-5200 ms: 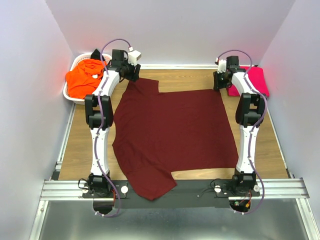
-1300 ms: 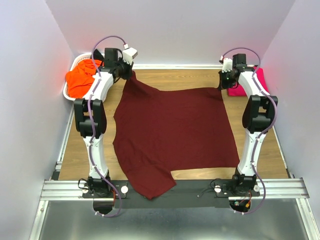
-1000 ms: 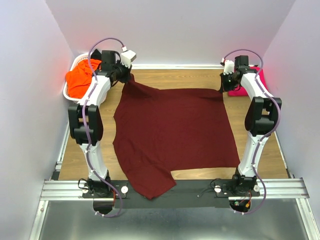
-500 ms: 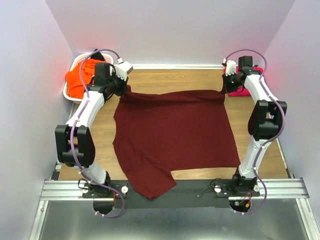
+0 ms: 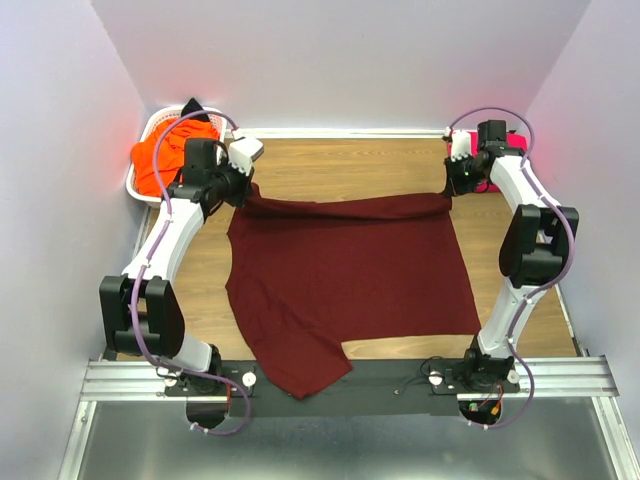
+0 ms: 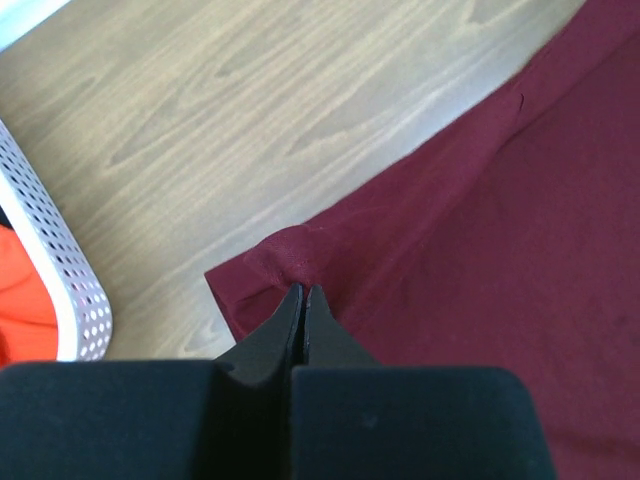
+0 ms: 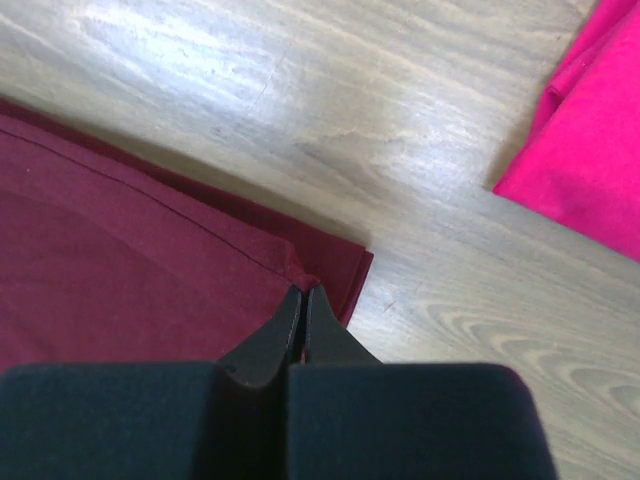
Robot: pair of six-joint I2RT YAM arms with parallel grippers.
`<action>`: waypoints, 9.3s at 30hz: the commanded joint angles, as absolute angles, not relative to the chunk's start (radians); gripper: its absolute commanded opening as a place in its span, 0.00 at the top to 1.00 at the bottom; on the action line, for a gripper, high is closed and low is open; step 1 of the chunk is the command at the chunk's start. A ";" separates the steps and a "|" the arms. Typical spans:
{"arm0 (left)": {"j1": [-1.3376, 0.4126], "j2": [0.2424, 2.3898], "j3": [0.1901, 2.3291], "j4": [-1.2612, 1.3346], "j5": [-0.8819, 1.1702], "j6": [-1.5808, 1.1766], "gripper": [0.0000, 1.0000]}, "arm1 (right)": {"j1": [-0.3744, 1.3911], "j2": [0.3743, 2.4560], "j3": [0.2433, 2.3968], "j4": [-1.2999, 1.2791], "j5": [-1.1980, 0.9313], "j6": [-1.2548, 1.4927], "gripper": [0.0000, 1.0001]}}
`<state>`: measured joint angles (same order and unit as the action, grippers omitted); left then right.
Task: Fold and stack the t-shirts
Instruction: Fold the tshirt
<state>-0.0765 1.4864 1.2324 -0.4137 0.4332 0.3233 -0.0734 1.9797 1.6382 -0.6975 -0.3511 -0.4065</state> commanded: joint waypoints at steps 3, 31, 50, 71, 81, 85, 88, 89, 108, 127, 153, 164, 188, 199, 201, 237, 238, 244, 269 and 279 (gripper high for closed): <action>-0.101 1.422 1.173 -0.468 0.380 0.350 1.00 | -0.091 1.925 1.614 -0.706 -0.362 -0.445 0.99; -0.178 1.387 1.012 -0.538 0.276 0.400 1.00 | -0.101 1.888 1.506 -0.707 -0.359 -0.515 1.00; -0.235 1.422 0.983 -0.611 0.272 0.514 1.00 | -0.103 1.882 1.419 -0.706 -0.333 -0.564 0.99; -0.239 1.483 1.132 -0.759 0.373 0.695 0.57 | -0.107 1.821 1.451 -0.802 -0.386 -0.598 0.39; -0.239 1.652 1.187 -0.663 0.414 0.588 0.53 | -0.097 1.943 1.500 -0.897 -0.430 -0.598 0.57; -0.239 1.732 1.250 -0.658 0.481 0.554 0.53 | -0.097 1.967 1.477 -0.899 -0.420 -0.601 0.59; -0.244 1.785 1.282 -0.650 0.515 0.540 0.53 | -0.097 1.970 1.462 -0.902 -0.397 -0.618 0.60; -0.247 1.811 1.304 -0.646 0.523 0.534 0.53 | -0.097 1.974 1.453 -0.900 -0.378 -0.626 0.60; -0.311 1.945 1.359 -0.583 0.512 0.489 0.57 | -0.097 1.993 1.466 -0.900 -0.319 -0.621 0.60; -0.388 1.789 1.272 -0.638 0.551 0.534 1.00 | -0.097 1.997 1.477 -0.902 -0.319 -0.621 0.60; -0.401 1.629 1.210 -0.779 0.517 0.617 0.69 | -0.097 1.973 1.500 -0.913 -0.330 -0.620 0.59; -0.301 1.680 1.141 -0.816 0.478 0.696 0.73 | -0.097 1.977 1.506 -0.917 -0.333 -0.617 0.59; -0.382 1.491 1.048 -0.772 0.382 0.720 0.77 | -0.092 1.980 1.520 -0.922 -0.331 -0.612 0.60; -0.226 1.683 1.187 -0.591 0.175 0.387 0.79 | -0.043 1.994 1.537 -0.898 -0.272 -0.560 0.65; -0.210 1.742 1.193 -0.581 0.163 0.371 0.79 | -0.034 2.009 1.543 -0.881 -0.259 -0.542 0.65; -0.063 1.693 1.556 -0.874 0.517 0.727 0.28 | -0.006 1.878 1.700 -0.960 -0.328 -0.569 0.00; -0.063 1.656 1.517 -0.896 0.514 0.782 0.28 | -0.006 1.824 1.666 -0.994 -0.327 -0.589 0.00; -0.069 1.404 1.229 -0.953 0.502 0.939 0.29 | 0.020 1.639 1.384 -1.074 -0.279 -0.739 0.28; -0.310 1.272 0.930 -0.897 0.371 0.904 0.41 | 0.092 1.465 0.819 -0.830 -0.014 -0.908 0.55; -0.316 1.247 0.896 -0.897 0.359 0.905 0.41 | 0.094 1.502 0.741 -0.742 0.020 -0.917 0.62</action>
<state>-0.3080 1.2778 0.9150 -0.8970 0.3740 0.9077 0.0860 1.4792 0.7773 -0.8047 -0.0135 -0.9012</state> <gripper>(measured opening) 0.595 0.407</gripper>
